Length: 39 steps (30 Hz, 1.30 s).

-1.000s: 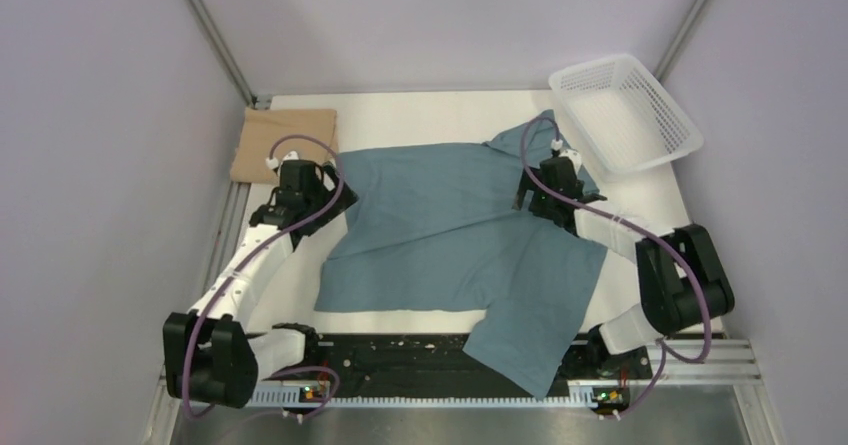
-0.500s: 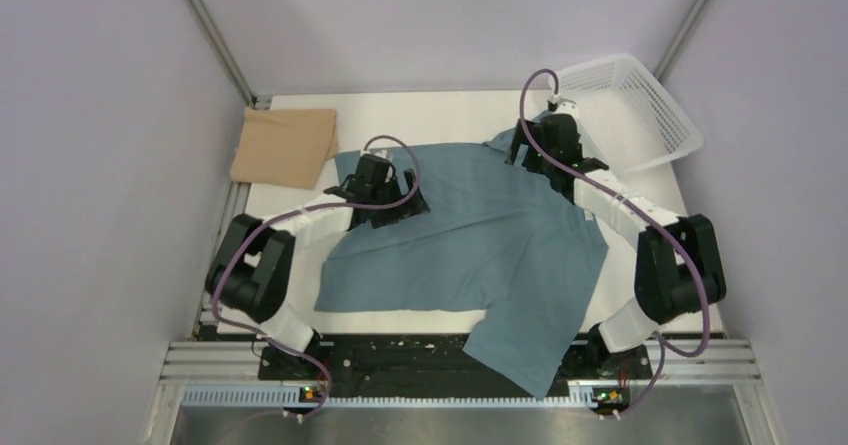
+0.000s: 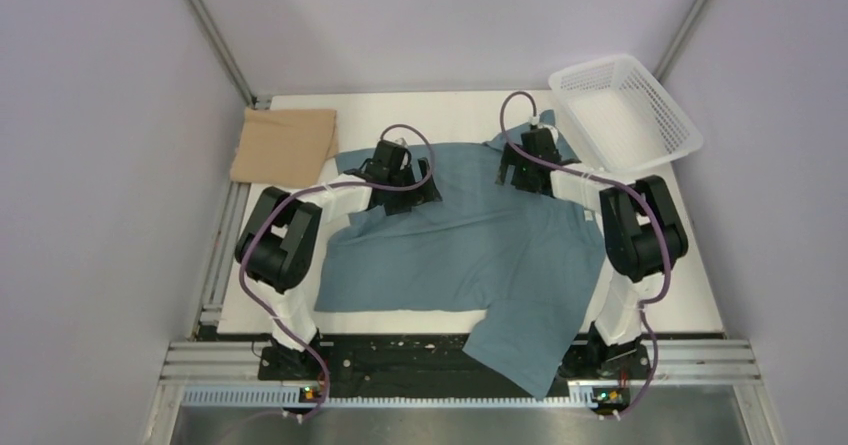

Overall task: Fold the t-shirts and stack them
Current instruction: Flatten out the tshirt, then grab the side of the flattened tshirt closest away from the robot with both arms

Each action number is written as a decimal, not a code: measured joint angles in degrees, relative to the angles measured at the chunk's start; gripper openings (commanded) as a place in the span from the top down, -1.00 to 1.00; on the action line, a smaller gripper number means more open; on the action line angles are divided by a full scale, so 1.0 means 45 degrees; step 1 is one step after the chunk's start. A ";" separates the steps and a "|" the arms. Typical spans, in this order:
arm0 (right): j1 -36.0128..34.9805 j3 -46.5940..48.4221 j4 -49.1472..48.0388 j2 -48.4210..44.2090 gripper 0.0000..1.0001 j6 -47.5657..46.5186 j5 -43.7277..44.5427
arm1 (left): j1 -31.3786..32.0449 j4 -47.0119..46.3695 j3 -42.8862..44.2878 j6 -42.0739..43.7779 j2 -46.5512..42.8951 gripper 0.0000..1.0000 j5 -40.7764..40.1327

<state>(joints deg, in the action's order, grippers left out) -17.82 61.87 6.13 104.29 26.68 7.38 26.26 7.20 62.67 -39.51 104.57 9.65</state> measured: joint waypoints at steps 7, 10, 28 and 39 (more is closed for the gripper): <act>0.0092 0.2142 0.0277 0.1681 -0.91 0.0092 0.0641 | -0.0136 0.0636 0.1360 0.0044 0.0918 -0.98 -0.0301; 0.0291 0.2943 0.0296 0.2254 -0.90 0.0136 0.0690 | -0.0340 0.0894 0.2176 0.0063 0.1472 -0.98 -0.0296; 0.0724 -0.0651 0.0568 -0.3517 -0.92 -0.0204 0.0301 | -0.0777 0.1783 -0.1195 0.0267 -0.4143 -0.98 -0.1569; 0.0724 -0.3240 0.0641 -0.5775 -0.92 0.0034 -0.0316 | -0.0758 0.4022 -0.6776 -0.1914 -1.0350 -0.98 -0.5294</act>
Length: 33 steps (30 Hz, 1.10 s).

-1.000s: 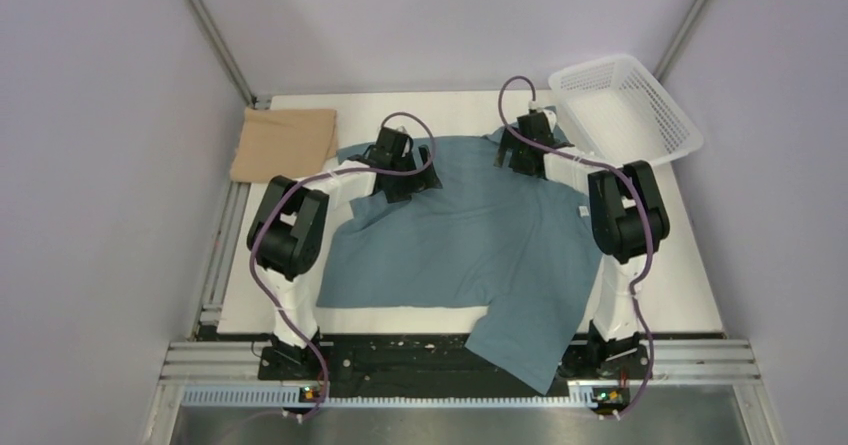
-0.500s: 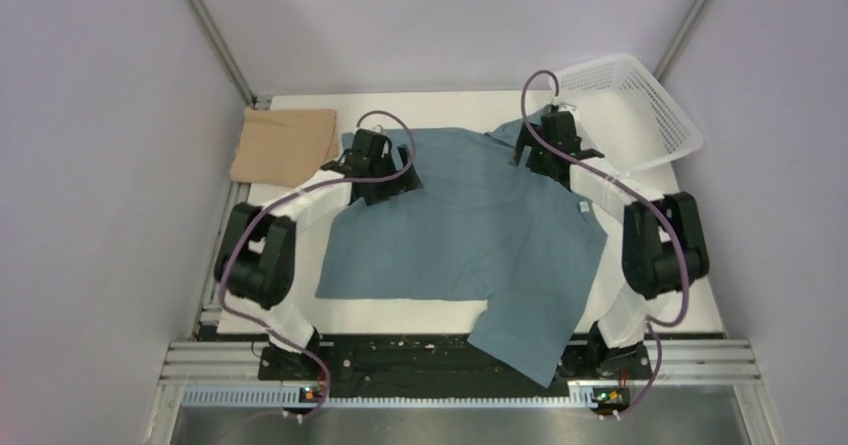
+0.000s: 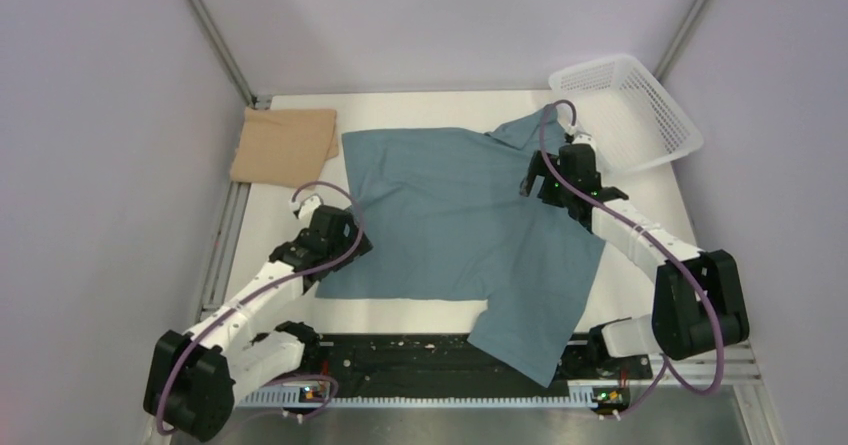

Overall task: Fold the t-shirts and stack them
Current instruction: Grab the side of the flattened tshirt closest away from the robot with both arms

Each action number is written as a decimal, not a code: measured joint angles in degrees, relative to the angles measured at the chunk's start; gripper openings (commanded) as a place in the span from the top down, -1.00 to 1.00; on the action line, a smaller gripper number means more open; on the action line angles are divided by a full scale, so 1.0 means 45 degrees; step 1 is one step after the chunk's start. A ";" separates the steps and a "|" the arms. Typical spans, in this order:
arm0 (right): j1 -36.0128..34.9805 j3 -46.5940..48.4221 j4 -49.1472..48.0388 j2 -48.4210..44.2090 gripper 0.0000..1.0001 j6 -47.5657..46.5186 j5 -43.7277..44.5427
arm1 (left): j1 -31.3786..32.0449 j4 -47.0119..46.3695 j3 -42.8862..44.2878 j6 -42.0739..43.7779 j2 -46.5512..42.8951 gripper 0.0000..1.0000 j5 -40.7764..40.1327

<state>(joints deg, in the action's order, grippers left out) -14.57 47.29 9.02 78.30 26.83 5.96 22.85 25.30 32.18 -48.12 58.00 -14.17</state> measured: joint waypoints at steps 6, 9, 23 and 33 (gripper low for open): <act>0.0000 0.0000 -0.0005 0.0340 -0.89 0.0024 -0.0398 | -0.0019 0.0549 -0.1336 -0.0797 -0.0432 -0.98 -0.0656; 0.0000 0.0000 -0.0015 0.0325 -0.89 0.0063 -0.0291 | -0.0024 0.0136 -0.1515 -0.1001 -0.0049 -0.98 -0.0544; 0.0000 -0.0010 0.0155 -0.0942 -0.89 0.0063 0.0670 | -0.0063 -0.2424 -0.0933 -0.0996 0.2011 -0.94 -0.0612; 0.0000 -0.0180 0.0253 -0.1297 -0.89 0.0068 0.0816 | -0.0058 0.1010 -0.0933 -0.2414 -0.0112 -0.98 -0.1156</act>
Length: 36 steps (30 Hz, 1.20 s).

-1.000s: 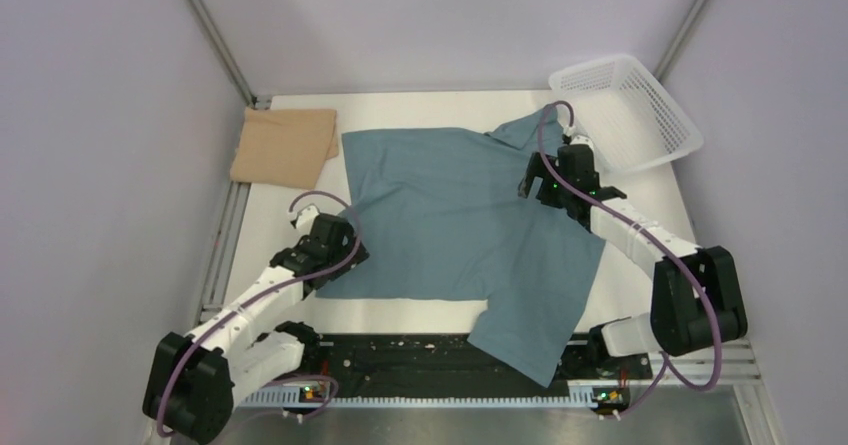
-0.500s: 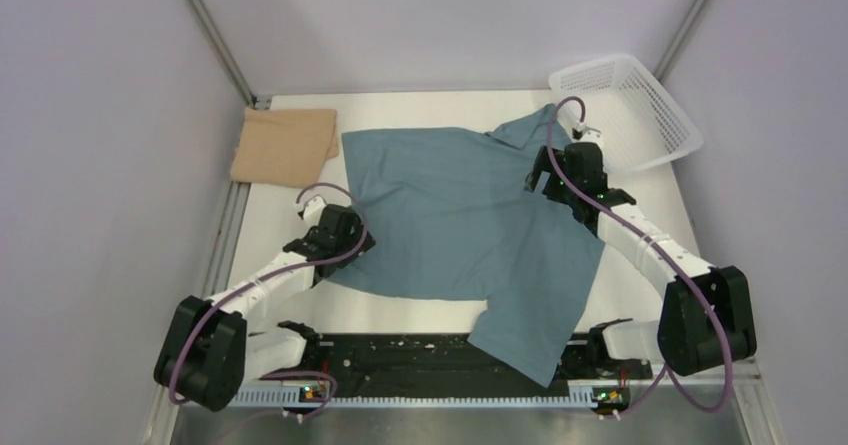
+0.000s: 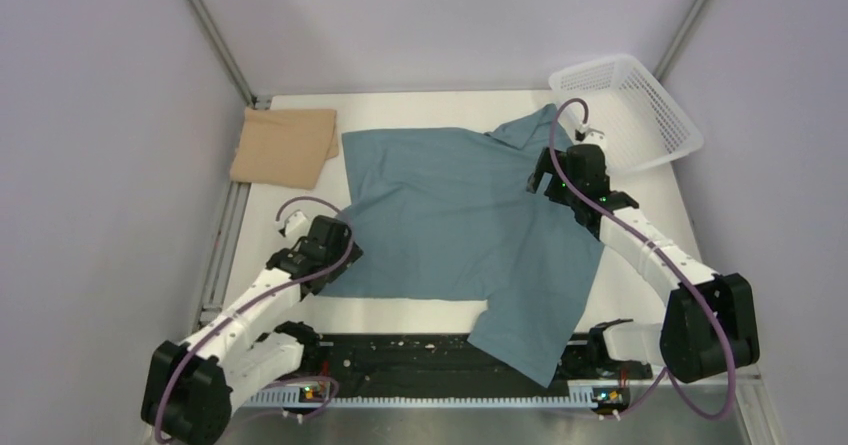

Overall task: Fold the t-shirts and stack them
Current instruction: Grab the side of the flattened tshirt closest away from the robot with both arms

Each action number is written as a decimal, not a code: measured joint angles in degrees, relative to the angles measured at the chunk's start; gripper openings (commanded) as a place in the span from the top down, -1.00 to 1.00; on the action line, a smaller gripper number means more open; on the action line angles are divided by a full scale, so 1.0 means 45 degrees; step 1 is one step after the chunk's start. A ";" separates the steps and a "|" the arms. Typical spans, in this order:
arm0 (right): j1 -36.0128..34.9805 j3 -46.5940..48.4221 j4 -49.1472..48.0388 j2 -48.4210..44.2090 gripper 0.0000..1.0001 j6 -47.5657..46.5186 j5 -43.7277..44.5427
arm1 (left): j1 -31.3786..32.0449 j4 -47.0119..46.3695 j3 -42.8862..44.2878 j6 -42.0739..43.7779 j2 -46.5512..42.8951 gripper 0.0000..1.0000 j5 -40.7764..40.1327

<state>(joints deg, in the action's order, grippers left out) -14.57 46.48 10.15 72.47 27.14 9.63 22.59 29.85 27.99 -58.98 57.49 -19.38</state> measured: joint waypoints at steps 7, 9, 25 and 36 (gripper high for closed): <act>0.0000 0.0000 0.0029 -0.0019 -0.89 -0.0005 0.0010 | 0.0000 0.3147 -0.0583 -0.2229 -0.2977 -0.94 -0.1681; 0.0000 0.0000 0.0029 -0.0034 -0.89 -0.0005 0.0010 | 0.0000 0.3638 -0.0845 -0.2540 -0.3259 -0.84 -0.1705; 0.0000 -0.0170 -0.0049 -0.0578 -0.89 -0.0019 0.0369 | -0.0019 0.1413 -0.0413 -0.1904 0.0578 0.99 -0.1083; -0.1953 0.0097 0.1778 -0.1039 -0.81 -0.0010 0.1768 | -0.0024 0.0476 -0.0695 -0.1559 -0.0306 1.00 -0.0505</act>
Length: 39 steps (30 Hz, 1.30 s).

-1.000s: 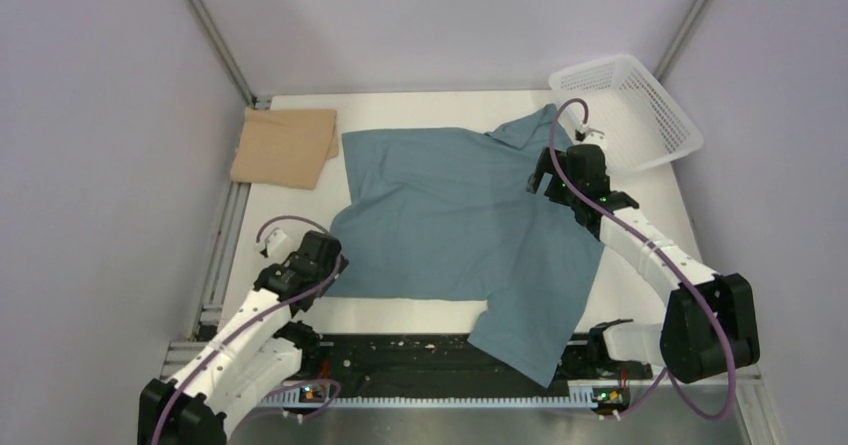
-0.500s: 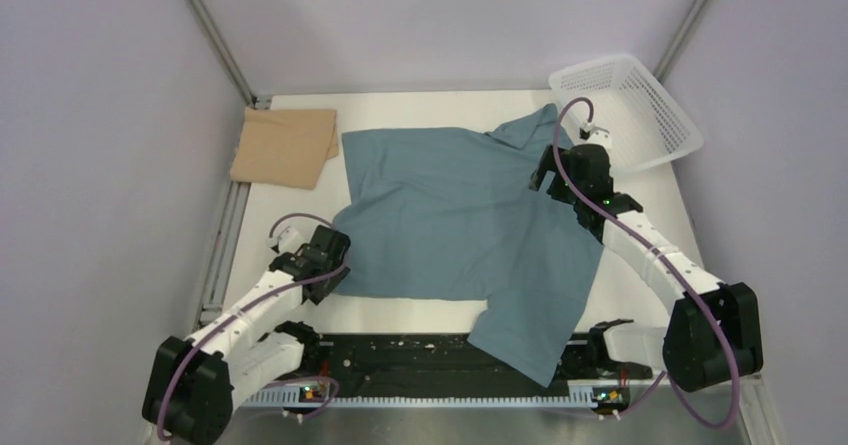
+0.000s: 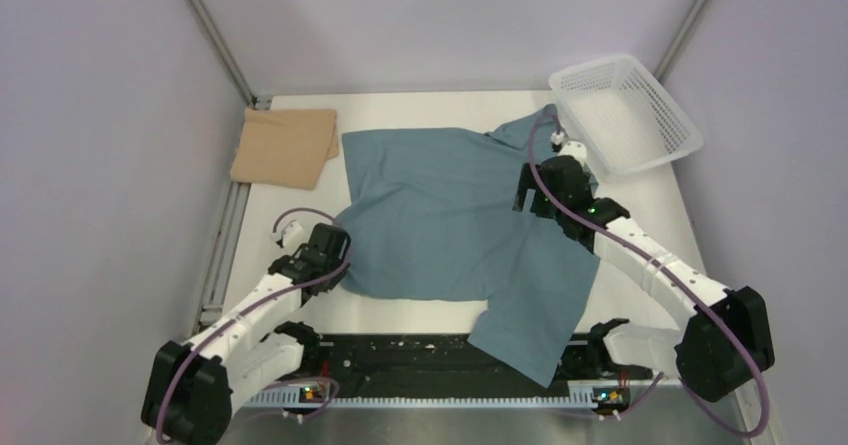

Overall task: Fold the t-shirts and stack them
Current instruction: Grab the side of the flattened tshirt closest away from the robot with both arms

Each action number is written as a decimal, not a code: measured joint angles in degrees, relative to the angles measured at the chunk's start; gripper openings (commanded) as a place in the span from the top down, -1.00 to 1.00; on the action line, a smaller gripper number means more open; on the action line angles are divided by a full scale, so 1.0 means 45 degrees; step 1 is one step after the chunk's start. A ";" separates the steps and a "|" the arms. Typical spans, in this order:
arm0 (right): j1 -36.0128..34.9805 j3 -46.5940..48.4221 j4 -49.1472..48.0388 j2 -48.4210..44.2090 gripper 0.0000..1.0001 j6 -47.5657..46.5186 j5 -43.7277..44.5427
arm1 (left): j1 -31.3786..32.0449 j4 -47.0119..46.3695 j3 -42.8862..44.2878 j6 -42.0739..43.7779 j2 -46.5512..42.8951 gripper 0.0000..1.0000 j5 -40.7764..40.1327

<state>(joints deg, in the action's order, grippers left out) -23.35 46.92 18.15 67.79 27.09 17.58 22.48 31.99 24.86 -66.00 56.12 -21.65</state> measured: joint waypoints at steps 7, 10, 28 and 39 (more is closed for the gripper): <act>-0.3473 0.0806 0.3371 -0.0379 -0.62 0.0369 0.0262 | 0.0000 0.0452 -0.0617 0.0063 -0.2608 1.00 0.0058; -0.5163 0.0729 0.4954 -0.0743 -0.55 0.0792 -0.0461 | 0.0000 0.0515 -0.0855 0.0097 -0.3113 1.00 0.0141; -1.0467 -0.2977 0.6625 0.0709 -0.17 0.2793 -0.4833 | 0.0000 0.0976 -0.0981 0.0117 -0.3191 1.00 0.0330; -1.0681 -0.2827 0.7393 0.0869 1.00 0.4328 -0.3478 | 0.0000 0.1598 -0.0981 0.0000 -0.3696 1.00 0.0321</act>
<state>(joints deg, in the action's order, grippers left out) -71.42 34.20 51.42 71.70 46.57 1.93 22.48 39.18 20.45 -66.00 39.48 -20.21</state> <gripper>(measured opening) 0.014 0.025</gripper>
